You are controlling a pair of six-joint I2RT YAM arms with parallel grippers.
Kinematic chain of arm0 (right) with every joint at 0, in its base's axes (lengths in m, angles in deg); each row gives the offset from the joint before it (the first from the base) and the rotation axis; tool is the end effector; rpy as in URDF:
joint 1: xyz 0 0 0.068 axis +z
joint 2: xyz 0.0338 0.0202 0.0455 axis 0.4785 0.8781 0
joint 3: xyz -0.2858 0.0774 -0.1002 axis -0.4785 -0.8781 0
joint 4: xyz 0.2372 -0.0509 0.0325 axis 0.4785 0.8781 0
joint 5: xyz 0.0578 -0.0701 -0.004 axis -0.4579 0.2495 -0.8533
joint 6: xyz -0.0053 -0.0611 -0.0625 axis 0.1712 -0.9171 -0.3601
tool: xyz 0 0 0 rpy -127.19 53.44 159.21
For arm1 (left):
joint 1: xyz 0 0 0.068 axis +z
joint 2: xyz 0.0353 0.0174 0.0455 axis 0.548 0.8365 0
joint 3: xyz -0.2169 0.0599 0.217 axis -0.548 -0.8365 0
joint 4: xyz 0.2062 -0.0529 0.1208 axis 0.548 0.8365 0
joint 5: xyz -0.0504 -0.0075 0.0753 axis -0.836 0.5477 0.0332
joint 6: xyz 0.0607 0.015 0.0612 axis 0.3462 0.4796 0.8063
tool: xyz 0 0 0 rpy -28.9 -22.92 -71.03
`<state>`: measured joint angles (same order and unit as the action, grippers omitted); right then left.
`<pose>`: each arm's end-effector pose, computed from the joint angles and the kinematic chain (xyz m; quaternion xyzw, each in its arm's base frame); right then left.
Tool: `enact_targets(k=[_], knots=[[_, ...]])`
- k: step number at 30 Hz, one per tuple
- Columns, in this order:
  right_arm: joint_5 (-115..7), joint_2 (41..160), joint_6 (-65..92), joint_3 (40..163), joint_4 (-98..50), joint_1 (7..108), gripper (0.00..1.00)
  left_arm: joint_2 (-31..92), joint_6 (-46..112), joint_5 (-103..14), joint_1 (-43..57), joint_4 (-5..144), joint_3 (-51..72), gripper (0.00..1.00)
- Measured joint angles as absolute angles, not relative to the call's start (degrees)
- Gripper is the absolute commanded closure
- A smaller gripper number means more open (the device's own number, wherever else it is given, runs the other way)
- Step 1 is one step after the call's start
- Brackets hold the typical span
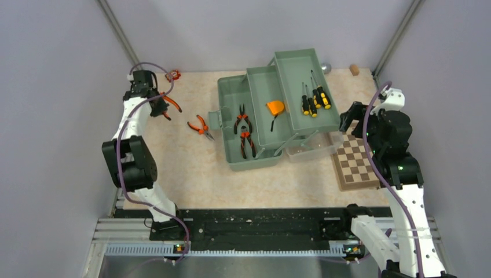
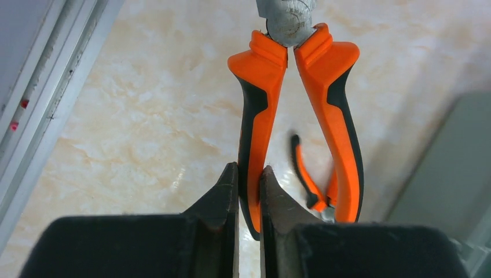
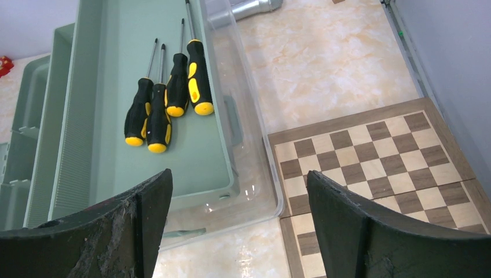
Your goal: Pack the tool kit
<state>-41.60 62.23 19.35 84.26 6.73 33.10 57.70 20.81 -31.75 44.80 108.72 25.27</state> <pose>0.1461 0.0051 0.3970 0.0813 0.7949 0.0568 0.5986 0.4051 0.0891 0.2836 -0.2981 0.8997 0.0036 0.3187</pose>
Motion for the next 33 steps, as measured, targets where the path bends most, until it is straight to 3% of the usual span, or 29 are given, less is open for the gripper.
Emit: enact_targets(k=[10,16,33], knots=[[-42.8,61.1,19.9,84.3,6.7,33.1,0.15,47.1,23.1,-27.2,28.6,108.6,25.1,1.0],[-43.0,59.6,20.0,84.3,6.8,33.1,0.15,47.2,24.8,-24.4,16.3,113.3,25.1,1.0],[-43.0,57.4,19.9,84.3,8.3,33.1,0.15,57.1,18.8,-20.9,-3.6,122.3,31.2,1.0]])
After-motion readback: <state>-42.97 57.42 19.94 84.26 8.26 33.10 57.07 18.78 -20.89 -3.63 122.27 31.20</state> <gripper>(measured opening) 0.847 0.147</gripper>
